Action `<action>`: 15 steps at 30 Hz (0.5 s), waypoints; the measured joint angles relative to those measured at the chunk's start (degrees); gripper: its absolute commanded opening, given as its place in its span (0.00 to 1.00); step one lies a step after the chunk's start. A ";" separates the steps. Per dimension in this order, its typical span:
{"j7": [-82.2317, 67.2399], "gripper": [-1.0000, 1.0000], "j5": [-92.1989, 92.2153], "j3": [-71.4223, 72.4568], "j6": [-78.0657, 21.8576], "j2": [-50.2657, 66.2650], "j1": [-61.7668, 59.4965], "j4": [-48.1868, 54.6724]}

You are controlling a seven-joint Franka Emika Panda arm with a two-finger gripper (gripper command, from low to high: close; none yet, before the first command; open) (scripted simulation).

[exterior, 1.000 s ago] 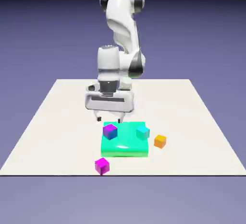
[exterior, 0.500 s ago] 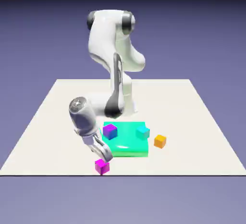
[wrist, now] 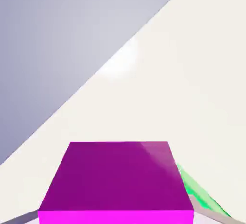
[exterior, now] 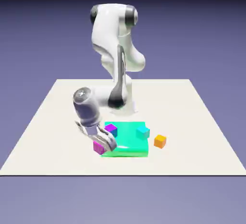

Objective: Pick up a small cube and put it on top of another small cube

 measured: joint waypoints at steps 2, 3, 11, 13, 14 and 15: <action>-2.97 0.00 -1.35 -1.02 -1.34 -4.15 1.33 -3.12; -4.46 0.00 -2.02 -1.52 -2.00 -6.23 2.01 -4.68; -16.33 0.00 -7.42 -5.61 -7.35 -22.84 7.36 -17.16; -16.44 0.00 -7.48 -5.65 -7.40 -23.00 7.42 -17.28; -16.60 0.00 -7.28 -5.64 -4.91 -21.56 7.43 -18.33; -16.77 0.00 -7.09 -5.63 -2.42 -20.11 7.44 -19.38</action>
